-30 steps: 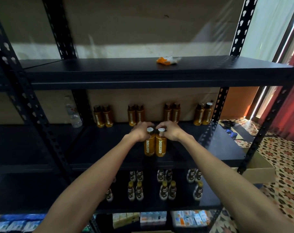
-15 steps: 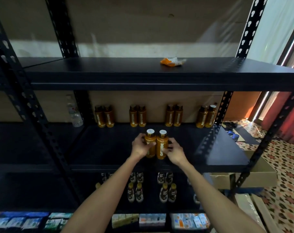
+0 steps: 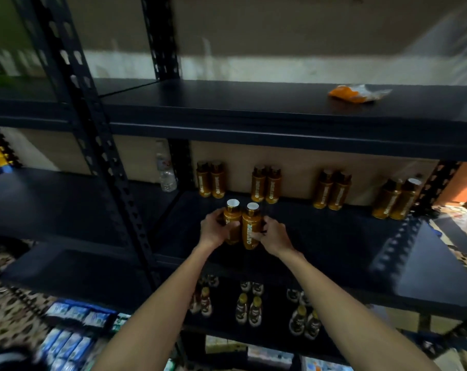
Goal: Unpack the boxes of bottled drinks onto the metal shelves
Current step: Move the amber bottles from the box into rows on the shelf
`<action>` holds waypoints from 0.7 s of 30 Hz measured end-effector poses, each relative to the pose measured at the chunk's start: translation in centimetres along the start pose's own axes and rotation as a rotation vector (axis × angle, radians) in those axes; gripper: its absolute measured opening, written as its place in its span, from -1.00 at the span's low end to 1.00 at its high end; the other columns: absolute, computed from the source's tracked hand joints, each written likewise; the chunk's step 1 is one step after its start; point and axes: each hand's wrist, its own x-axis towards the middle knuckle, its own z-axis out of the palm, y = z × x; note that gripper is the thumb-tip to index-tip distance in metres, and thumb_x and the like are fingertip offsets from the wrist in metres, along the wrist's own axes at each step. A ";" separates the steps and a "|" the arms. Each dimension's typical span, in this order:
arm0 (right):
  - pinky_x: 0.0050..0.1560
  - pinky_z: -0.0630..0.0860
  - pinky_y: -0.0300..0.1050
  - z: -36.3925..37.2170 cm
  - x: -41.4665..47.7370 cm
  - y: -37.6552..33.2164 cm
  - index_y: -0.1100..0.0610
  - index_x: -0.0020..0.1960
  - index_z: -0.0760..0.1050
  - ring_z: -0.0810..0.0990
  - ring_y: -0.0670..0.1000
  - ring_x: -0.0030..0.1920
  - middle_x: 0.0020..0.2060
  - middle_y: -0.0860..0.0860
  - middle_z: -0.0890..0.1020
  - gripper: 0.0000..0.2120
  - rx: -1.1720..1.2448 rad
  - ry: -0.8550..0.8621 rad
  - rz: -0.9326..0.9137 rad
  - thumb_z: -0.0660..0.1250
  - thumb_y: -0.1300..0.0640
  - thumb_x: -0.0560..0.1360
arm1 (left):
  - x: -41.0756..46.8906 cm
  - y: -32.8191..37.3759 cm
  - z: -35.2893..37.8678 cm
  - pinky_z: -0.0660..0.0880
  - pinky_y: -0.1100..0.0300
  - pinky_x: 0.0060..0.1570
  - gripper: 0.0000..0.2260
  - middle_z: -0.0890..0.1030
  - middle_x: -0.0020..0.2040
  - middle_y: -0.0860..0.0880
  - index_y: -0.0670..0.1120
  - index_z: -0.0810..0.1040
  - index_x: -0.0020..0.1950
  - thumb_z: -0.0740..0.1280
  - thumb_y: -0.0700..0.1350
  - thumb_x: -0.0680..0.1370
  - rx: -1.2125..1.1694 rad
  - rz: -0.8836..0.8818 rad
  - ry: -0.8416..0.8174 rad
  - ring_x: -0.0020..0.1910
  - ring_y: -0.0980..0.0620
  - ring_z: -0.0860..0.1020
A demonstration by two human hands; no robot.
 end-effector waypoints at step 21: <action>0.37 0.43 0.07 16.4 12.4 -7.3 0.02 0.58 0.19 0.46 0.12 0.41 0.40 0.04 0.51 -0.36 0.153 -0.053 -0.062 0.35 -0.08 0.59 | 9.6 -10.1 -8.3 0.57 0.30 -0.06 -0.73 0.65 0.10 -0.02 -0.02 0.51 0.30 0.35 -0.16 0.61 -0.490 -0.033 0.311 0.02 0.19 0.65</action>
